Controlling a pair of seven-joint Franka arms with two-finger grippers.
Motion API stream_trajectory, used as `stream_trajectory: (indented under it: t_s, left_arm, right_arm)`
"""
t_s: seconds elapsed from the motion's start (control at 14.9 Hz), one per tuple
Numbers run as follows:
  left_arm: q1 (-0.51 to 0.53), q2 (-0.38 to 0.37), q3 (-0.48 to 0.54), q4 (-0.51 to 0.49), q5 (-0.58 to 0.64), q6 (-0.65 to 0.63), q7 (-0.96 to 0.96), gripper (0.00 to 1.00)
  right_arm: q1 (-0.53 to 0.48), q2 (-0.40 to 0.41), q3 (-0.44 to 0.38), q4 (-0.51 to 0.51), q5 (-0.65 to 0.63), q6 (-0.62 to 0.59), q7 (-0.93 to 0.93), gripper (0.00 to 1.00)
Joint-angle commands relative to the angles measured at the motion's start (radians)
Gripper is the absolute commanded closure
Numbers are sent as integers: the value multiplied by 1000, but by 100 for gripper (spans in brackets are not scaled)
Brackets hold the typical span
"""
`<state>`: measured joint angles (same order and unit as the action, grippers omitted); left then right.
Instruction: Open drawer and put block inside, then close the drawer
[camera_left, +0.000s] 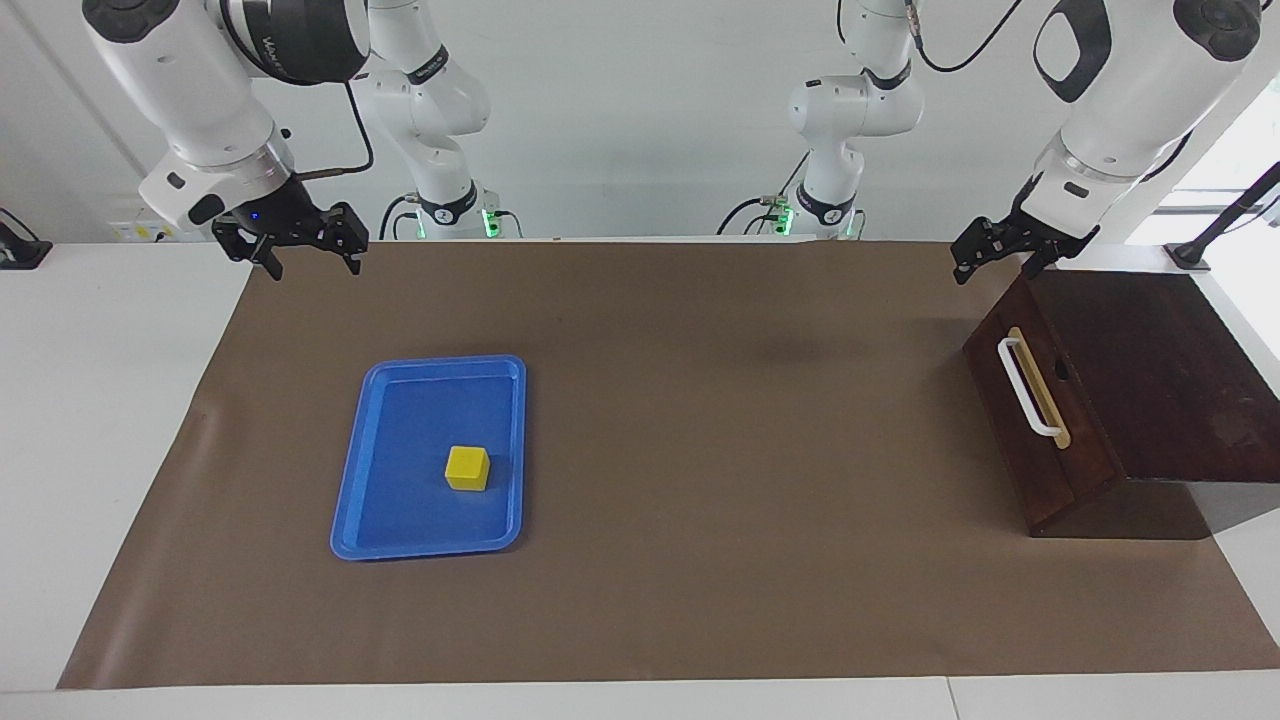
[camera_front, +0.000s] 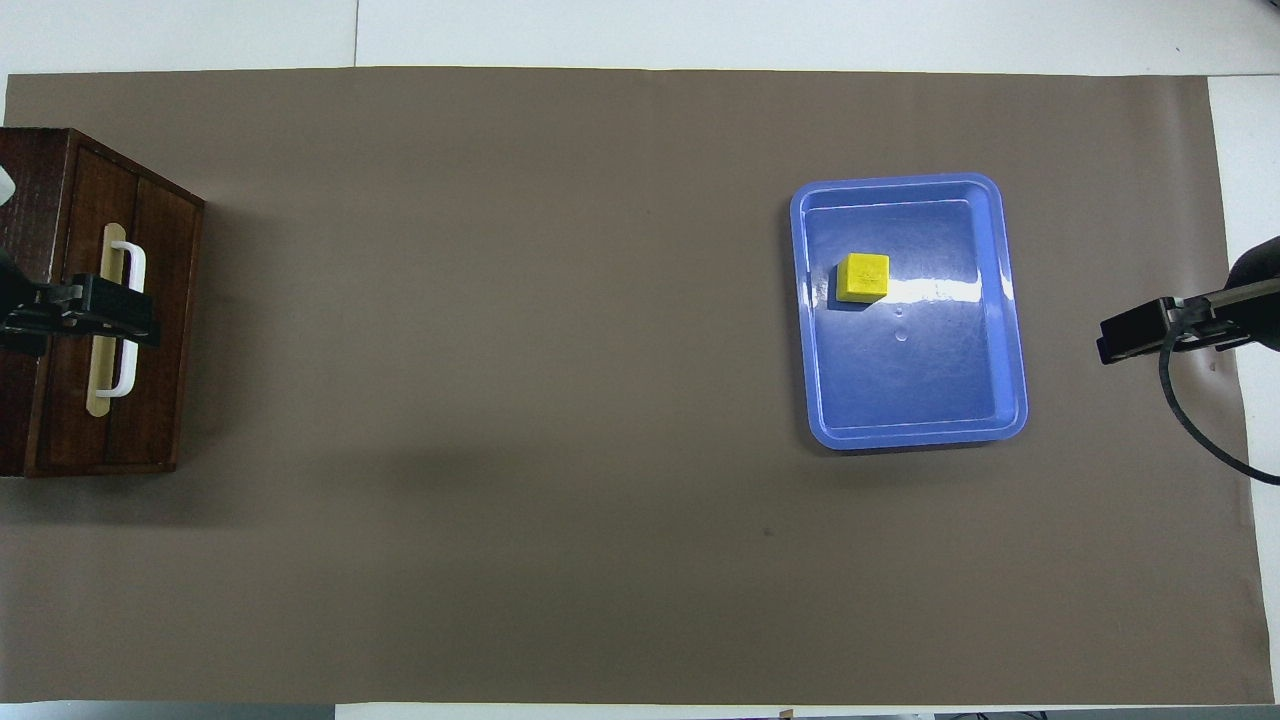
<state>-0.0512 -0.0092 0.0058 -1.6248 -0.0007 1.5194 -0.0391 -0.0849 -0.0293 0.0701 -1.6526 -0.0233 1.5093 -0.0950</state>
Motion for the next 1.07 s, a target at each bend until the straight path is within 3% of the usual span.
stream_trajectory:
  t_s: [0.0, 0.54, 0.8, 1.0]
  left_arm:
    - [8, -14, -3, -17, -5, 18, 5, 0]
    - [8, -14, -3, -17, -5, 18, 5, 0]
    - [8, -12, -3, -17, -5, 18, 5, 0]
    - [8, -14, -3, -17, -5, 18, 5, 0]
  right_arm:
    - [-13, -12, 13, -12, -18, 9, 18, 0]
    - [-16, -30, 8, -33, -17, -40, -12, 0]
    - [-27, -76, 5, -137, -14, -8, -139, 0]
    - [-27, -135, 5, -272, 0, 128, -302, 0]
